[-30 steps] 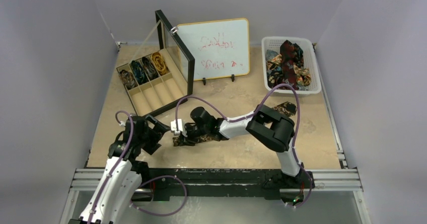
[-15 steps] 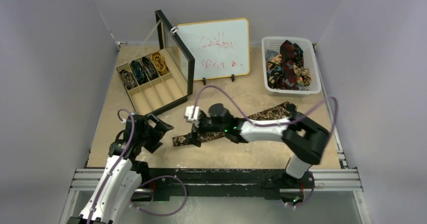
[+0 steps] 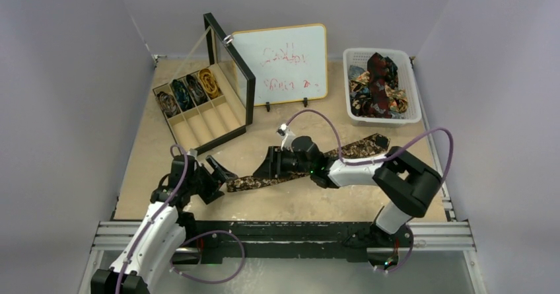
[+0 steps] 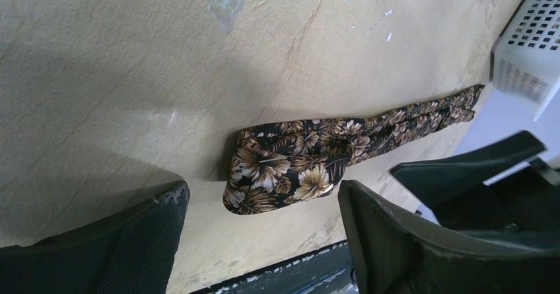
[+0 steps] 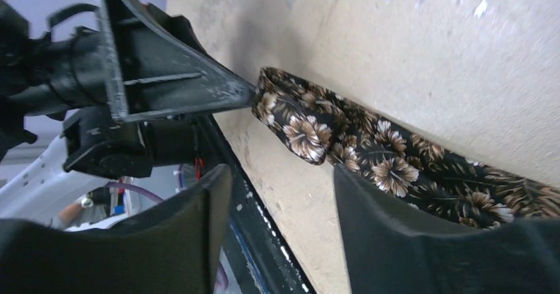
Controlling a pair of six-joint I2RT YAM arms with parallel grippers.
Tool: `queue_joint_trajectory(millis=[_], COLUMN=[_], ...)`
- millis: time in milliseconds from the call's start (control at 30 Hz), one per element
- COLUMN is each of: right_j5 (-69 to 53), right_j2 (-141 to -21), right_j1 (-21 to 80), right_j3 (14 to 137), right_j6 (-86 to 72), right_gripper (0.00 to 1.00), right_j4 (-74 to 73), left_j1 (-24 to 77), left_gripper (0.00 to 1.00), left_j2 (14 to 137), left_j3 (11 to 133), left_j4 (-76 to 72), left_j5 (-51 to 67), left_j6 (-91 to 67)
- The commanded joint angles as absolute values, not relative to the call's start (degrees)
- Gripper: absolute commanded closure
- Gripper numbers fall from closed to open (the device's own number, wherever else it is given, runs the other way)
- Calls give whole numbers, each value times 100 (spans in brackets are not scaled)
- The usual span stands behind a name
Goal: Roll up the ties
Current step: Roll the tie at the center of the board.
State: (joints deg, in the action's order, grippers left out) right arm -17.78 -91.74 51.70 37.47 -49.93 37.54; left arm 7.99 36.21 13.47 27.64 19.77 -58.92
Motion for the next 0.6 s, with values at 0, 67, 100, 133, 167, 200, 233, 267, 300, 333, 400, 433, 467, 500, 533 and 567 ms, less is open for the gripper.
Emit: queue_joint_trajectory(millis=[0, 67, 100, 133, 167, 200, 233, 267, 300, 333, 400, 433, 467, 500, 533, 567], right_j5=[-2014, -2054, -2052, -2065, -2092, -2091, -2047, -2013, -2019, -2004, -1927, -1917, -1914, -1916, -1916, -1919], right_j2=[-9513, -9719, -9854, -9933, -10004, -10057, -10091, -10120, -10153, -10195, -10287, -10320, -10353, -10383, -10402, -10420], right_j1=[5304, 5397, 5431, 5443, 5445, 5446, 5448, 5449, 5446, 5448, 5447, 5448, 5449, 5447, 5450, 5445], right_j3=[4148, 4240, 4291, 4341, 4372, 4415, 4465, 4513, 4569, 4623, 4722, 4752, 4763, 4766, 4764, 4760], right_j6=[-5751, -5774, -5774, -5774, -5770, -5755, -5738, -5717, -5707, -5698, -5664, -5660, -5662, -5673, -5677, -5690], right_gripper=[44, 50, 53, 54, 55, 57, 58, 58, 58, 58, 58, 58, 59, 60, 60, 61], right_j4=[3561, 3481, 3425, 3416, 3424, 3412, 3348, 3265, 3139, 2953, 2804, 2784, 2765, 2756, 2756, 2757], left_j1=[791, 792, 793, 796, 798, 799, 800, 800, 800, 795, 800, 800, 800, 800, 800, 800], left_gripper=[19, 20, 20, 20, 21, 22, 23, 23, 24, 24, 25, 27, 27, 29, 30, 31], left_j2=[3564, 3560, 3560, 3560, 3566, 3576, 3590, 3594, 3599, 3605, 3604, 3604, 3606, 3613, 3613, 3627], left_j3=[1256, 1265, 1266, 1266, 1266, 1270, 1273, 1268, 1274, 1274, 1282, 1283, 1275, 1269, 1274, 1274], left_j4=[2465, 2473, 2467, 2474, 2468, 2467, 2468, 2460, 2453, 2449, 2452, 2455, 2450, 2444, 2440, 2435], left_j5=[2227, 2213, 2208, 2206, 2206, 2206, 2206, 2206, 2203, 2201, 2193, 2189, 2189, 2193, 2197, 2191], left_j6=[-5772, -5783, -5775, -5774, -5774, -5768, -5766, -5766, -5766, -5766, -5757, -5757, -5757, -5750, -5748, -5744])
